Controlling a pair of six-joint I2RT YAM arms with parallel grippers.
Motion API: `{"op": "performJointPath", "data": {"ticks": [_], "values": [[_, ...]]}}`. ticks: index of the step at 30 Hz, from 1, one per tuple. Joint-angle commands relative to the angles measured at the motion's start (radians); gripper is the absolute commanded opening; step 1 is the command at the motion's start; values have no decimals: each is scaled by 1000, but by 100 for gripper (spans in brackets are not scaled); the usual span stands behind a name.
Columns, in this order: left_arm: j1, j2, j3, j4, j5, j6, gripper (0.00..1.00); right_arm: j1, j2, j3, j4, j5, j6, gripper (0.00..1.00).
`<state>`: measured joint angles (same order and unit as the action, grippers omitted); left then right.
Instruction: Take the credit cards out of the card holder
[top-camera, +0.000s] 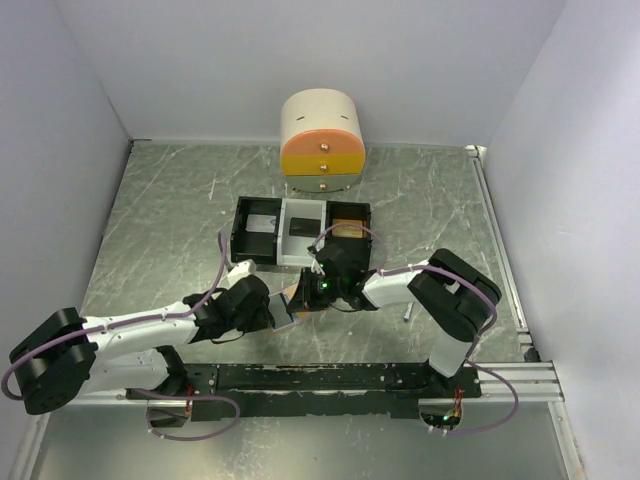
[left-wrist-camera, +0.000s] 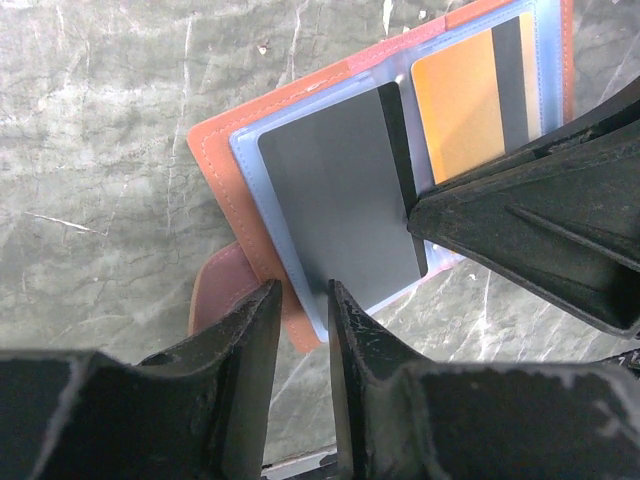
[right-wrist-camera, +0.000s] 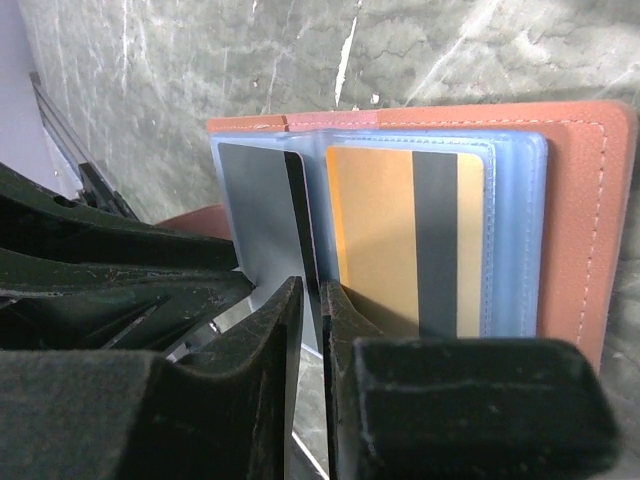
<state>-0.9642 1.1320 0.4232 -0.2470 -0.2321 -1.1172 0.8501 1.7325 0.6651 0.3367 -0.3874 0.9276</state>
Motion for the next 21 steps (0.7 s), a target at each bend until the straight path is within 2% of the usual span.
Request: {"op": "performJointPath", "data": {"ticks": [1,9,16,21], "values": [[-4,15,-22,17,2,-3,36,-8,23,-15,34,-42,19,14],[-4,19,-26,18,7,15,30,-20,37,-27,133,-113,75,10],[-4,43,-13,22,16,32,25,-25,32,-30,143,-117,79,0],[-4,42,-11,13,11,32,23,-41,1,-30,100,-93,59,0]]}}
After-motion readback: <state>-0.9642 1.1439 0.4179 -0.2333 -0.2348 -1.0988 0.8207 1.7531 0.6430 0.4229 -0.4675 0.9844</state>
